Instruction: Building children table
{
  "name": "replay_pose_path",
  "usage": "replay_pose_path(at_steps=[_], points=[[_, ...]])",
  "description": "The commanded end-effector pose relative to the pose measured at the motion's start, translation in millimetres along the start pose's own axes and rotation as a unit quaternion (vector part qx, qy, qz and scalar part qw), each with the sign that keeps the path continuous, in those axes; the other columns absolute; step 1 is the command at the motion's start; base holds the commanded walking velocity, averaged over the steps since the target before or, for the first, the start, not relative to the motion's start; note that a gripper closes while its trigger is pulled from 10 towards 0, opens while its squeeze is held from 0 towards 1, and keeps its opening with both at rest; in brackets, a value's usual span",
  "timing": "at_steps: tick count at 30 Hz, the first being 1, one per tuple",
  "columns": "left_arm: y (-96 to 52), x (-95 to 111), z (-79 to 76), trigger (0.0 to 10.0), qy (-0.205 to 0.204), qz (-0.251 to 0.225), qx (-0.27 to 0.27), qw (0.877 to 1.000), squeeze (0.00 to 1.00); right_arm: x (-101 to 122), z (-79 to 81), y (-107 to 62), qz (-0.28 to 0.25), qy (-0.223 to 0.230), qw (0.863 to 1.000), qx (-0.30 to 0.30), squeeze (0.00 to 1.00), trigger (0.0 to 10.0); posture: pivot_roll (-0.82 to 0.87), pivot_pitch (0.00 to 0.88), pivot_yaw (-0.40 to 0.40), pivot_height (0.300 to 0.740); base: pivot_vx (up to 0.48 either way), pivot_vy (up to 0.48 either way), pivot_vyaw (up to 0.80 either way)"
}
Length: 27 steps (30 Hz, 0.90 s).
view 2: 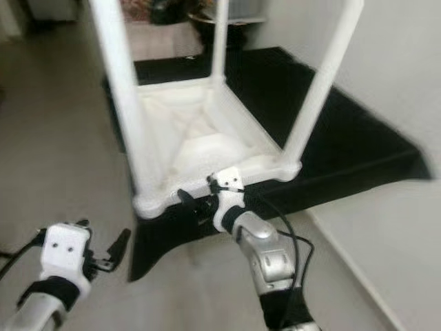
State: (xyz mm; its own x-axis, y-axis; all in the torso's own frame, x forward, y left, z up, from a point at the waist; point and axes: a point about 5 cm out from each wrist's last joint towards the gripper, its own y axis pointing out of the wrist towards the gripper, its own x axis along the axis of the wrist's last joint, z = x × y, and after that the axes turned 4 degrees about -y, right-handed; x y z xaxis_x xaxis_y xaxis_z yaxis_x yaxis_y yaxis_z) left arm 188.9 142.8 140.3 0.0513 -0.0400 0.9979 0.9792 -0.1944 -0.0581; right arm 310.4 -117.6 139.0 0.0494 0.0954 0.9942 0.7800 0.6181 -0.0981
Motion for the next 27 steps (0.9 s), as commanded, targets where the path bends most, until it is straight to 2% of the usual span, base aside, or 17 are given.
replay_pose_path(at_steps=[1, 3, 5, 6, 7, 9, 11, 12, 13, 14, 15, 18, 19, 20, 21, 22, 27], points=[[-4.1, -3, -8.4, 10.0, -0.018, 0.016, -0.045, 0.999, 0.00, 3, 2.2, 2.6, -0.002, -0.031, 0.999, 0.030, 0.00, 10.0, 0.06, 0.064, -0.026, 0.740, 0.000, 0.000, 0.00], [-7.8, -4, -14.7, 10.0, -0.033, 0.023, -0.078, 0.996, 0.00, 5, -0.6, 1.7, 0.001, -0.052, 0.998, 0.047, 0.00, 10.0, 0.06, 0.065, -0.025, 0.740, 0.000, 0.000, 0.00], [-18.6, -4, -30.2, 10.0, -0.071, 0.044, -0.150, 0.985, 0.00, 11, -1.8, -2.2, 0.005, -0.084, 0.989, 0.121, 0.00, 10.0, 0.06, 0.066, -0.024, 0.740, 0.000, 0.000, 0.00], [-18.6, -4, -30.2, 10.0, -0.071, 0.044, -0.150, 0.985, 0.00, 11, -1.8, -2.2, 0.005, -0.084, 0.989, 0.121, 0.00, 10.0, 0.06, 0.066, -0.024, 0.740, 0.000, 0.000, 0.00], [-28.1, -6, -42.8, 10.0, -0.091, 0.060, -0.204, 0.973, 0.00, 18, -0.9, -6.5, 0.014, -0.103, 0.978, 0.183, 0.00, 10.0, 0.06, 0.072, -0.023, 0.740, 0.000, 0.000, 0.00], [-28.1, -6, -42.8, 10.0, -0.091, 0.060, -0.204, 0.973, 0.00, 18, -0.9, -6.5, 0.014, -0.103, 0.978, 0.183, 0.00, 10.0, 0.06, 0.072, -0.023, 0.740, 0.000, 0.000, 0.00], [-40.3, -9, -54.1, 10.0, -0.130, 0.078, -0.239, 0.959, 0.00, 32, -4.8, -15.8, 0.043, -0.138, 0.946, 0.291, 0.00, 10.0, 0.07, 0.081, -0.035, 0.740, 0.000, 0.000, 0.00], [-40.3, -9, -54.1, 10.0, -0.130, 0.078, -0.239, 0.959, 0.00, 32, -4.8, -15.8, 0.043, -0.138, 0.946, 0.291, 0.00, 10.0, 0.07, 0.081, -0.035, 0.740, 0.000, 0.000, 0.00], [-43.1, -9, -55.0, 10.0, -0.137, 0.081, -0.240, 0.958, 0.00, 38, -8.8, -16.7, 0.054, -0.151, 0.935, 0.317, 0.00, 10.0, 0.08, 0.086, -0.042, 0.740, 0.000, 0.000, 0.00], [-44.2, -9, -54.3, 10.0, -0.144, 0.080, -0.233, 0.958, 0.00, 42, -12.4, -16.3, 0.062, -0.156, 0.928, 0.334, 0.00, 0.0, 0.08, 0.087, -0.043, 0.740, 0.000, 0.000, 0.00], [-44.2, -9, -54.3, 10.0, -0.144, 0.080, -0.233, 0.958, 0.00, 42, -12.4, -16.3, 0.062, -0.156, 0.928, 0.334, 0.00, 0.0, 0.08, 0.087, -0.043, 0.740, 0.000, 0.000, 0.00], [-50.5, -8, -55.8, 10.0, -0.161, 0.080, -0.227, 0.957, 0.00, 37, -16.0, -19.1, 0.110, -0.178, 0.895, 0.394, 0.00, 0.0, 0.10, 0.100, -0.056, 0.740, 0.000, 0.000, 0.00], [-50.5, -8, -55.8, 10.0, -0.161, 0.080, -0.227, 0.957, 0.00, 37, -16.0, -19.1, 0.110, -0.178, 0.895, 0.394, 0.00, 0.0, 0.10, 0.100, -0.056, 0.740, 0.000, 0.000, 0.00], [-52.0, -7, -55.4, 10.0, -0.161, 0.081, -0.224, 0.958, 0.00, 34, -15.6, -20.0, 0.128, -0.186, 0.884, 0.410, 0.00, 0.0, 0.10, 0.104, -0.058, 0.740, 0.000, 0.000, 0.00], [-52.0, -7, -55.4, 10.0, -0.161, 0.081, -0.224, 0.958, 0.00, 34, -15.6, -20.0, 0.128, -0.186, 0.884, 0.410, 0.00, 0.0, 0.10, 0.104, -0.058, 0.740, 0.000, 0.000, 0.00], [-52.6, -7, -54.4, 10.0, -0.158, 0.082, -0.220, 0.959, 0.00, 28, -12.5, -18.5, 0.149, -0.199, 0.874, 0.418, 0.00, 0.0, 0.10, 0.110, -0.059, 0.740, 0.000, 0.000, 0.00], [-52.7, -6, -52.0, 10.0, -0.152, 0.083, -0.213, 0.962, 0.00, 15, -3.8, -10.9, 0.177, -0.220, 0.865, 0.415, 0.00, 0.0, 0.10, 0.118, -0.054, 0.740, 0.000, 0.000, 0.00]])
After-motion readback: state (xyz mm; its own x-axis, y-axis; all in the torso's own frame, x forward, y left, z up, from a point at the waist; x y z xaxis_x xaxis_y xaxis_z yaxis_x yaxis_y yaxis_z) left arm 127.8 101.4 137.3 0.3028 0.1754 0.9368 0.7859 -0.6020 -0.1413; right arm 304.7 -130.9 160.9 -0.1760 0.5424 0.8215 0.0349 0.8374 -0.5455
